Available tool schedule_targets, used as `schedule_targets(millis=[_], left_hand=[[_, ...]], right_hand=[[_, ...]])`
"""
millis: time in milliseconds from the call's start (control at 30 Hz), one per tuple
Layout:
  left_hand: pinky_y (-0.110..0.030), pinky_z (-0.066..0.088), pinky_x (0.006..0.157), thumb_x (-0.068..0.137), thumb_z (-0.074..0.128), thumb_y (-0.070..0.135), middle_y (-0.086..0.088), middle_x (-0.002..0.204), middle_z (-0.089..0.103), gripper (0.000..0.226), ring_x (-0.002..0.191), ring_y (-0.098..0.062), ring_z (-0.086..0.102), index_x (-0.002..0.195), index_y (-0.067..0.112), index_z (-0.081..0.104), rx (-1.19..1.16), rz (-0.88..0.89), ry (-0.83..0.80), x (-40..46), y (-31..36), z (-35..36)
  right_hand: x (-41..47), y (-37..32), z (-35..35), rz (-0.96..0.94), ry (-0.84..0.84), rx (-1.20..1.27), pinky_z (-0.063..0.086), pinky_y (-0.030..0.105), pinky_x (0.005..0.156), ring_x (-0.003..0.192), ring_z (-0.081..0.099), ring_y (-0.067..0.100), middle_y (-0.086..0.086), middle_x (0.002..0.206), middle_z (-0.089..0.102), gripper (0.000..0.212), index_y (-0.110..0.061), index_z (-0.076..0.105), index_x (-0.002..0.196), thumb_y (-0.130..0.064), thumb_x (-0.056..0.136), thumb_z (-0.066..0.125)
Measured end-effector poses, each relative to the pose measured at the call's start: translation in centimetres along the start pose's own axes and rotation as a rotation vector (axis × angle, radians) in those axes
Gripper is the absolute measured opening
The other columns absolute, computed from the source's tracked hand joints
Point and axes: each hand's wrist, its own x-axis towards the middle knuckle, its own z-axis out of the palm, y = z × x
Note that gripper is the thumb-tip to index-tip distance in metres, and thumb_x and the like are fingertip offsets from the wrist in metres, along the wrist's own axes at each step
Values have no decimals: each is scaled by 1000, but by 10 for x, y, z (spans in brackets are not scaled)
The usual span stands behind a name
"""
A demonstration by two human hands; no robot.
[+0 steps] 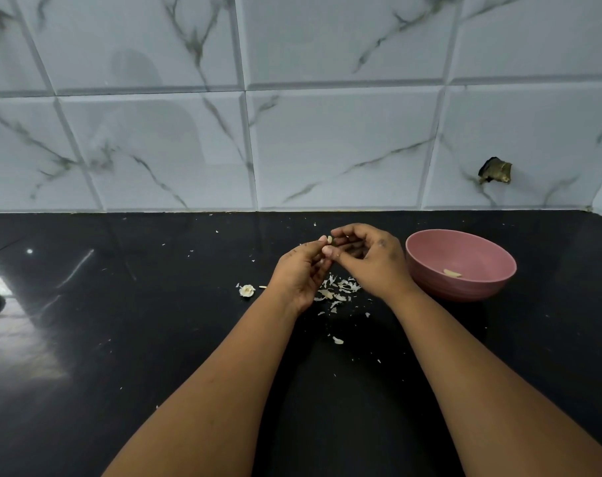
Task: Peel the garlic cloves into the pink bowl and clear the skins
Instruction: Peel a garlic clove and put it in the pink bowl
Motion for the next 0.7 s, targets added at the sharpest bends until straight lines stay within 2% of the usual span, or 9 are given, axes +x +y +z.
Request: schedule_targets(millis=[167,300,367,500,700], left_hand=[[-14,56,58,93,63,7,-2,66,70,10,59,-8,68,85,4,68,46,-24,-19,-4,0,4],[-15,52,50,95,61,13,1,60,65,11,55,-8,65,89,7,68,86,-89,-24,-8,0,5],[-16,51,48,97,58,17,2,61,60,13,56,-10,61,91,10,66,96,-143,-54,-9,1,6],[-14,47,45,100,51,23,1,63,52,23,51,-10,56,83,11,61,93,-215,-100,-11,3,7],[-13,45,43,100,51,24,2,61,52,28,47,-8,53,77,10,59,74,-230,-83,-10,4,7]], right_hand=[[1,2,-3,-29,52,-47,52,13,68,71,66,-1,-12,78,71,10,-25,73,85,-16,81,77],[2,3,-3,-4,39,-37,44,7,62,65,61,-5,-14,73,68,11,-23,70,78,-17,81,78],[3,4,-3,30,13,14,46,11,64,67,62,-3,-10,75,70,10,-21,69,77,-17,80,78],[2,4,-5,122,-45,237,56,27,79,80,69,13,4,84,74,7,-17,72,81,-10,82,75],[2,2,-2,166,-66,232,52,16,72,73,64,0,-3,80,70,13,-17,70,86,-5,89,66]])
